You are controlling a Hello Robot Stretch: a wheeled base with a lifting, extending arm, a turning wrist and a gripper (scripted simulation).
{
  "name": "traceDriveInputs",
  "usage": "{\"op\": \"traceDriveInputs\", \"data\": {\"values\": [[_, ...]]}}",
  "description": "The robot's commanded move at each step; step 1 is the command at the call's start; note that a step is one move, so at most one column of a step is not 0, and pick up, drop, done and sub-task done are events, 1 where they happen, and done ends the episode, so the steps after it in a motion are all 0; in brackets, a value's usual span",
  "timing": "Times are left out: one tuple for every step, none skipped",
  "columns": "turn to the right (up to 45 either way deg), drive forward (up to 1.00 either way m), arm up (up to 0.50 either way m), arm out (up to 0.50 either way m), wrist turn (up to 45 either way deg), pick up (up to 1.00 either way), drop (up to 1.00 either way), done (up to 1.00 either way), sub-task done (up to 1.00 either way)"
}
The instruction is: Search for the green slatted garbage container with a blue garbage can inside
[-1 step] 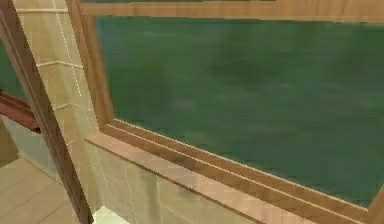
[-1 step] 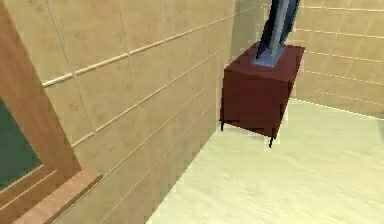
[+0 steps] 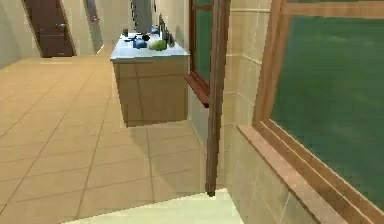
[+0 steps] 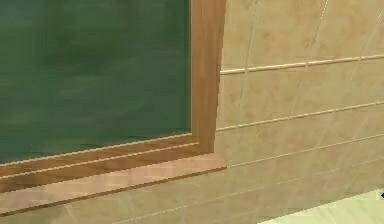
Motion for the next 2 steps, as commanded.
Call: {"op": "traceDriveInputs", "data": {"values": [[-45.0,0.00,0.00,0.00,0.0,0.00,0.00,0.00,0.00],[0.0,1.00,0.00,0.00,0.0,0.00,0.00,0.00,0.00]]}}
